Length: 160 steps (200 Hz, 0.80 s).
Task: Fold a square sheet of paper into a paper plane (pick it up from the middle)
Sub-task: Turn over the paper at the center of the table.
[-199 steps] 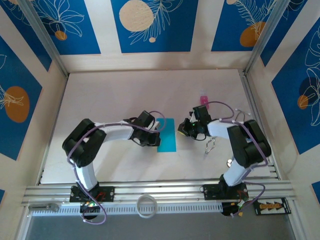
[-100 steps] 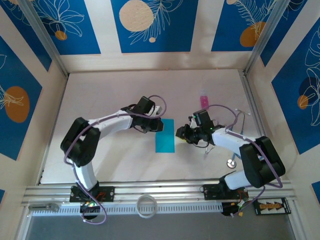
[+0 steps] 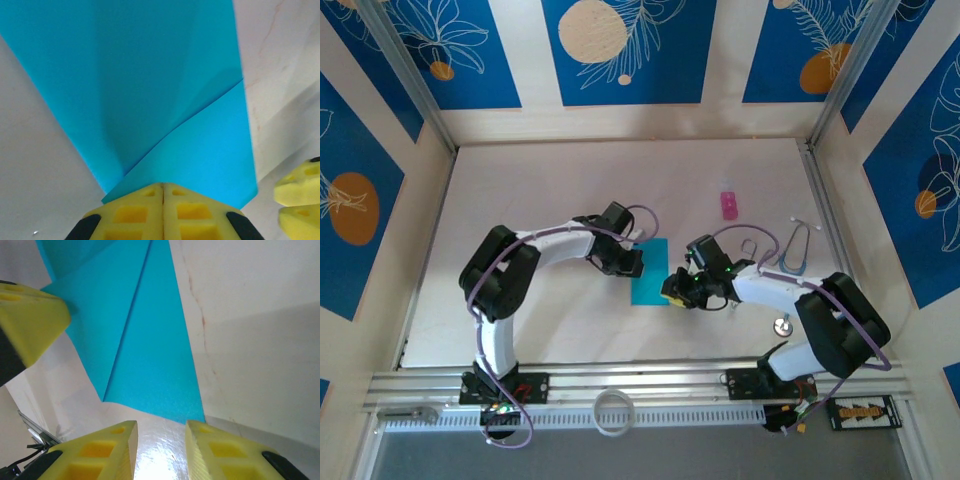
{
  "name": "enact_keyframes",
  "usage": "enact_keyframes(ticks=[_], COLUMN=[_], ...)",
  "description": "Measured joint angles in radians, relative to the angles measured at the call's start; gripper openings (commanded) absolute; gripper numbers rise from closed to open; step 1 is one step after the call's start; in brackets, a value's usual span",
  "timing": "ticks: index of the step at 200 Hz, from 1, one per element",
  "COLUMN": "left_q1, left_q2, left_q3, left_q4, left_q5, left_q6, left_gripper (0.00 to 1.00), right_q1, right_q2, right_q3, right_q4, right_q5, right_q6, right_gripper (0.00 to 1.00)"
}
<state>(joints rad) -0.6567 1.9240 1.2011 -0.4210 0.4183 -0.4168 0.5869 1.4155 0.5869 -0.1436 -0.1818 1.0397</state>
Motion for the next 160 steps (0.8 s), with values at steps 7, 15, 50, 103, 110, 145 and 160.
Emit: enact_keyframes(ticks=[7, 15, 50, 103, 110, 145, 160], left_q1=[0.000, 0.000, 0.000, 0.000, 0.000, 0.000, 0.000], left_q2=[0.001, 0.002, 0.003, 0.003, 0.003, 0.002, 0.002], left_q3=[-0.009, -0.018, -0.030, -0.047, -0.050, -0.064, -0.068], left_q4=[0.001, 0.002, 0.021, 0.050, 0.056, 0.085, 0.092], left_q5=[0.000, 0.000, 0.013, 0.036, 0.040, 0.058, 0.062], left_q6=[0.000, 0.001, 0.001, 0.000, -0.001, -0.007, -0.012], left_gripper=[0.06, 0.06, 0.05, 0.05, 0.05, 0.05, 0.05], right_q1=[0.004, 0.008, 0.015, 0.023, 0.023, 0.028, 0.029], right_q2=[0.000, 0.000, 0.003, 0.054, 0.058, 0.075, 0.075], right_q3=[-0.001, -0.003, -0.006, 0.011, 0.018, 0.036, 0.036], right_q4=[-0.002, -0.001, 0.000, -0.017, -0.023, -0.036, -0.026], right_q5=[0.000, 0.003, 0.004, 0.025, 0.025, 0.024, 0.022], right_q6=[0.007, 0.013, 0.029, 0.035, 0.036, 0.035, 0.036], right_gripper=[0.31, 0.31, 0.31, 0.32, 0.32, 0.33, 0.35])
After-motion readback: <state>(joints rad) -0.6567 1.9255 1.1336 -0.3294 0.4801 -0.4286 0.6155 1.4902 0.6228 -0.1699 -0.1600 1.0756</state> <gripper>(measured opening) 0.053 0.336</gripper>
